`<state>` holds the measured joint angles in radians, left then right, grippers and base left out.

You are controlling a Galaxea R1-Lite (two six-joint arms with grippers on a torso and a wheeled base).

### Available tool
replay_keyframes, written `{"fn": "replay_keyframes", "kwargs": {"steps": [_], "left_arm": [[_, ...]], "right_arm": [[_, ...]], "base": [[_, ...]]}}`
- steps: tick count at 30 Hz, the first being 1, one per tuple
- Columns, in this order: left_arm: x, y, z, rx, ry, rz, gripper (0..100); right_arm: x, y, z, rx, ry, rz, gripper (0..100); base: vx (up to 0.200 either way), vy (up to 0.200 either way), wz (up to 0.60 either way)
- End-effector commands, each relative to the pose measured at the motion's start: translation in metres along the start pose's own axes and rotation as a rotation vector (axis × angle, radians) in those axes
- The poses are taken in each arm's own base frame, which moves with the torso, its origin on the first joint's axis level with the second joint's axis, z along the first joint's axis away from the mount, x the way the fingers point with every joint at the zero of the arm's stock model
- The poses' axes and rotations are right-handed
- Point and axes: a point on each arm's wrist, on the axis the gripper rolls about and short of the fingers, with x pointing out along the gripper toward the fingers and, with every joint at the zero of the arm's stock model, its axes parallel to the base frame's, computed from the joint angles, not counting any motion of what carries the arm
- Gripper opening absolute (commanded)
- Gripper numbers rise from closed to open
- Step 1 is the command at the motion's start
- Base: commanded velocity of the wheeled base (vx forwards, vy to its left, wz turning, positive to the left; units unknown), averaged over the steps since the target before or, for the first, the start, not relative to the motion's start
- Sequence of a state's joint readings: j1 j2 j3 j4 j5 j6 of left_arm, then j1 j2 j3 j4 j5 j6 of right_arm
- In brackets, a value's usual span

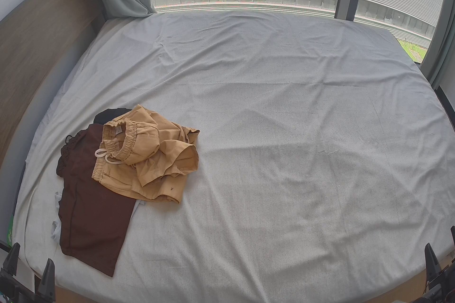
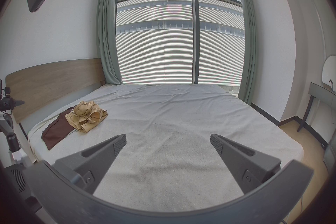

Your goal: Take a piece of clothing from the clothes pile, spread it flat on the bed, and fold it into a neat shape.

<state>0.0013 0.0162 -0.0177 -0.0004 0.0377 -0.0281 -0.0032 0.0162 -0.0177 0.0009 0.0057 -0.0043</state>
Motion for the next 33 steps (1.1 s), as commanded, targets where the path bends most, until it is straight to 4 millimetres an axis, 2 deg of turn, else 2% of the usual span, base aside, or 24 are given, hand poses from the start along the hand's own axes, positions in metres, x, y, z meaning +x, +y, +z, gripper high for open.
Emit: {"fn": "replay_keyframes", "kwargs": {"steps": [1,8,10,12,14,26,33], "left_arm": [[0.000,0.000,-0.005,0.000,-0.001,0.002,100],[0.000,0.000,-0.004,0.003,-0.006,-0.002,100],[-0.003,0.000,0.009,-0.005,-0.076,0.002,100],[-0.011,-0.001,0.039,-0.008,-0.168,-0.002,100],[-0.006,-0.001,0.048,-0.007,-0.131,-0.011,100],[0.007,-0.002,0.060,-0.005,-0.049,-0.054,100],[0.031,-0.004,0.070,-0.005,0.019,-0.107,100]], "right_arm": [[0.000,0.000,-0.005,0.000,0.004,0.001,100],[0.000,0.000,-0.005,-0.002,0.004,0.001,100],[0.000,0.000,-0.005,0.000,0.004,0.001,100],[0.000,0.000,-0.005,0.000,0.004,0.001,100],[0.000,0.000,-0.005,-0.003,0.004,0.002,100],[0.000,0.000,-0.005,-0.002,0.004,0.002,100],[0.000,0.000,-0.005,0.003,0.004,0.002,100]], "base": [[0.000,0.000,0.00],[0.000,0.000,0.00],[0.000,0.000,0.00],[0.000,0.000,0.00],[0.000,0.000,0.00],[0.000,0.000,0.00],[0.000,0.000,0.00]]}}
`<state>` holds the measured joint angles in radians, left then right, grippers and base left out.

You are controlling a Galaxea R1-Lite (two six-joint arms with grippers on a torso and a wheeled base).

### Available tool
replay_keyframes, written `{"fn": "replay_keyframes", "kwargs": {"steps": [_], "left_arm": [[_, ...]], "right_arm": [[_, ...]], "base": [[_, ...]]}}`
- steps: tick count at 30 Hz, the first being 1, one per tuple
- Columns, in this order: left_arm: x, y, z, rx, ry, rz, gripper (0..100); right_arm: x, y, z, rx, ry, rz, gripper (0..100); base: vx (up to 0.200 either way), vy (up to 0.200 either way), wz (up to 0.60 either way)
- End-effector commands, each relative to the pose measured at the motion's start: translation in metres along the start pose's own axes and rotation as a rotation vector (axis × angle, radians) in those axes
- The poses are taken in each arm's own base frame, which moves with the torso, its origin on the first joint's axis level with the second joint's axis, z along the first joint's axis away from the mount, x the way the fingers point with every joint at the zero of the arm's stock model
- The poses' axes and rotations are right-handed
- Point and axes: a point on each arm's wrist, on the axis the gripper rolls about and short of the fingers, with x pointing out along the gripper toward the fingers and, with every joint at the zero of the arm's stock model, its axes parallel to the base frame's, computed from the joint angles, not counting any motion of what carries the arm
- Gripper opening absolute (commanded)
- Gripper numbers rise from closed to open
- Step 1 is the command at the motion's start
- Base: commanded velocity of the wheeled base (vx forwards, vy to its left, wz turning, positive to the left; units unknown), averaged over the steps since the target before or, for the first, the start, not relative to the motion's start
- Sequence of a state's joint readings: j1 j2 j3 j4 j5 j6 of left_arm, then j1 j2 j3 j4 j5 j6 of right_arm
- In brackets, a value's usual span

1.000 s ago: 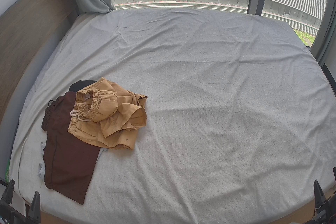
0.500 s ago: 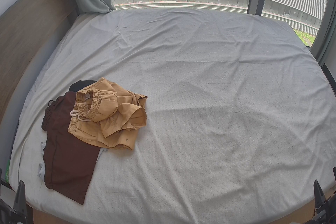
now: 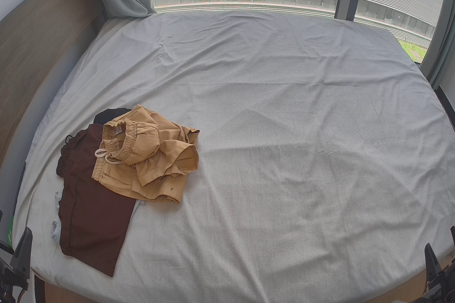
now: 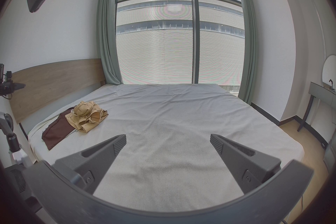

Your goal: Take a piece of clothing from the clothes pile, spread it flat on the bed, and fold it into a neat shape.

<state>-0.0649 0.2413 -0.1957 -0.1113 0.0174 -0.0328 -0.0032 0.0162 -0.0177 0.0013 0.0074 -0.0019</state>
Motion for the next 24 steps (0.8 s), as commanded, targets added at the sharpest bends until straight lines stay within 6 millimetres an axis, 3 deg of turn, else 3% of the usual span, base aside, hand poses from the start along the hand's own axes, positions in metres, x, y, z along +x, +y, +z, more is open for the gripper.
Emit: {"fn": "replay_keyframes", "kwargs": {"steps": [1,10,16,24], "left_arm": [[0.024,-0.001,0.007,-0.005,0.079,-0.020,100],[0.058,-0.006,0.013,-0.022,0.163,-0.105,100],[0.083,-0.010,0.032,-0.146,0.200,-0.158,100],[0.106,-0.013,0.030,-0.176,0.290,-0.164,100]], "right_arm": [[0.000,0.000,-0.005,0.000,0.003,0.000,100],[0.000,0.000,-0.005,0.002,0.003,0.000,100],[0.000,0.000,-0.005,0.002,0.002,0.000,100],[0.000,0.000,-0.005,0.003,0.003,0.000,100]], "base": [[0.000,0.000,0.00],[0.000,0.000,0.00],[0.000,0.000,0.00],[0.000,0.000,0.00]]}}
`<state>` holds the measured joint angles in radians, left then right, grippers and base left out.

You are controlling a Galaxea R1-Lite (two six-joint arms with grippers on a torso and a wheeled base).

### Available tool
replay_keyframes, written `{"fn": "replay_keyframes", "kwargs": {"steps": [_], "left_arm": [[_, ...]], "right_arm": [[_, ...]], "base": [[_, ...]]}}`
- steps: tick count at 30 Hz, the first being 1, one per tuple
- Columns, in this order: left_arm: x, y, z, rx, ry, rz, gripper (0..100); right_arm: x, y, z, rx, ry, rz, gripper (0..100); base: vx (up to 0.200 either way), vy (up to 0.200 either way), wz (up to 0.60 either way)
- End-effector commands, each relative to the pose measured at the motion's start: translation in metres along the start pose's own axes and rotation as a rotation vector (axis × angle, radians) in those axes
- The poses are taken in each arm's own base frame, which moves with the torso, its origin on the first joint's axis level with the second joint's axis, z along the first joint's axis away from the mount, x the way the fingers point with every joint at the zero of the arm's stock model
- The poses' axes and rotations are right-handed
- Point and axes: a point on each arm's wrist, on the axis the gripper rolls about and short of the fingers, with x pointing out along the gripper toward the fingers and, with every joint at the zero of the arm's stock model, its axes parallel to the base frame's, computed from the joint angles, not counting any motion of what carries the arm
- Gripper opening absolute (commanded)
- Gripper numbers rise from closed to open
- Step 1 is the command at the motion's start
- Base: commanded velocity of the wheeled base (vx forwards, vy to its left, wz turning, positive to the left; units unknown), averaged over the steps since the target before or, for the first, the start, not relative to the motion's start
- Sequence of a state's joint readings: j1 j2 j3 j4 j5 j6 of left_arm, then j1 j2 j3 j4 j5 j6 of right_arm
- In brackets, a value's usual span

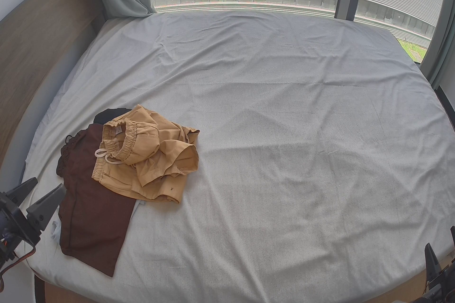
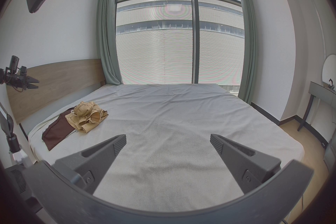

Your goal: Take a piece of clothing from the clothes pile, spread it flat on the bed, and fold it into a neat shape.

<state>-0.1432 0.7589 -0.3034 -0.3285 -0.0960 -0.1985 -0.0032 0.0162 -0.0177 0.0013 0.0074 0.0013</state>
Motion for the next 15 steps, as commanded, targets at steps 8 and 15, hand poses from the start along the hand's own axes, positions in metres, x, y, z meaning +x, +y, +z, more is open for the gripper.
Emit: {"fn": "replay_keyframes", "kwargs": {"steps": [8,15], "left_arm": [[0.045,0.003,0.008,-0.023,0.144,-0.021,100],[0.071,0.022,0.017,-0.054,0.126,-0.103,100]], "right_arm": [[0.000,0.000,-0.005,0.000,0.002,0.000,100],[0.000,0.000,-0.005,0.000,0.002,0.000,100]], "base": [[0.000,0.000,0.00],[0.000,0.000,0.00]]}}
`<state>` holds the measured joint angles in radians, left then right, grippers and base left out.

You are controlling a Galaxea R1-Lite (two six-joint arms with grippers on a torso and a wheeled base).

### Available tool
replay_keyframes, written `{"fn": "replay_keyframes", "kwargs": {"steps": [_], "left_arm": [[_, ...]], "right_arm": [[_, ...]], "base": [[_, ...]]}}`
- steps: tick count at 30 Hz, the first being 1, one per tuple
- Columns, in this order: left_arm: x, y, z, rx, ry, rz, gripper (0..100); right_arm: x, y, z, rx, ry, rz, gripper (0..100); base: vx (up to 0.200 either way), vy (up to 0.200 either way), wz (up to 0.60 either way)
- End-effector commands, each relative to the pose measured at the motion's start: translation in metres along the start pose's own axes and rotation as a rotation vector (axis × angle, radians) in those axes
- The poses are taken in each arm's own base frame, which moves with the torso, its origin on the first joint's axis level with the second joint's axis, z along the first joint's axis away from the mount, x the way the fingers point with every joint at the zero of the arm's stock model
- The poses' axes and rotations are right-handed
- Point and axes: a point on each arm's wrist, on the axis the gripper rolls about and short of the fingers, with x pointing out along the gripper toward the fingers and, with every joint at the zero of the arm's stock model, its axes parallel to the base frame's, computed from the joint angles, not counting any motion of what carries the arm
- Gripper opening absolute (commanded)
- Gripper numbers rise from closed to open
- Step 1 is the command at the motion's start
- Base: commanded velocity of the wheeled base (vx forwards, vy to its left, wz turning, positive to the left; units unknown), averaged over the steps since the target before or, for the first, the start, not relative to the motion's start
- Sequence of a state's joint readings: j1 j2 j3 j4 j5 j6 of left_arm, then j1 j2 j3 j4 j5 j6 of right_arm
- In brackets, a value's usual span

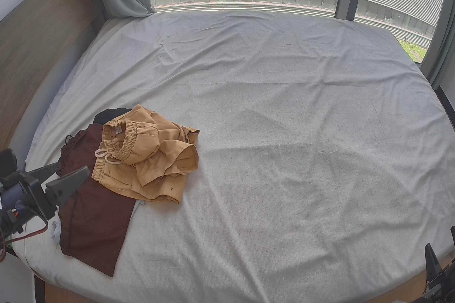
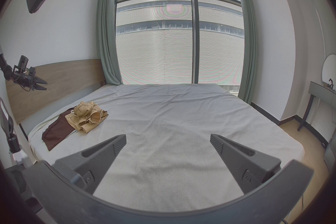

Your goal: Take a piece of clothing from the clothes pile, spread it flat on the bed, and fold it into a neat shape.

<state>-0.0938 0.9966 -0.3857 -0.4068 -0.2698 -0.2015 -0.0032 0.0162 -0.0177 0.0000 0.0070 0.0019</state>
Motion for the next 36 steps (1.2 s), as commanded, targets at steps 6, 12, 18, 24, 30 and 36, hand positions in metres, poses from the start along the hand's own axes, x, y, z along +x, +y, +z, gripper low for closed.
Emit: {"fn": "replay_keyframes", "kwargs": {"steps": [6,12,18,24,30,36], "left_arm": [[0.044,0.042,0.004,-0.058,0.046,-0.015,100],[0.063,0.051,0.006,-0.078,0.064,-0.064,100],[0.094,0.064,0.015,-0.078,0.070,-0.072,100],[0.112,0.072,0.020,-0.078,0.075,-0.075,100],[0.130,0.079,0.023,-0.083,0.082,-0.075,100],[0.157,0.089,0.025,-0.088,0.096,-0.081,100]], "right_arm": [[0.000,0.000,-0.005,-0.002,0.003,0.001,100],[0.000,0.000,-0.005,-0.002,0.003,0.001,100],[0.000,0.000,-0.005,-0.003,0.003,0.001,100],[0.000,0.000,-0.005,-0.003,0.003,0.001,100],[0.000,0.000,-0.005,-0.003,0.003,0.001,100],[0.000,0.000,-0.005,-0.003,0.003,0.001,100]], "base": [[0.000,0.000,0.00],[0.000,0.000,0.00],[0.000,0.000,0.00],[0.000,0.000,0.00],[0.000,0.000,0.00],[0.000,0.000,0.00]]}}
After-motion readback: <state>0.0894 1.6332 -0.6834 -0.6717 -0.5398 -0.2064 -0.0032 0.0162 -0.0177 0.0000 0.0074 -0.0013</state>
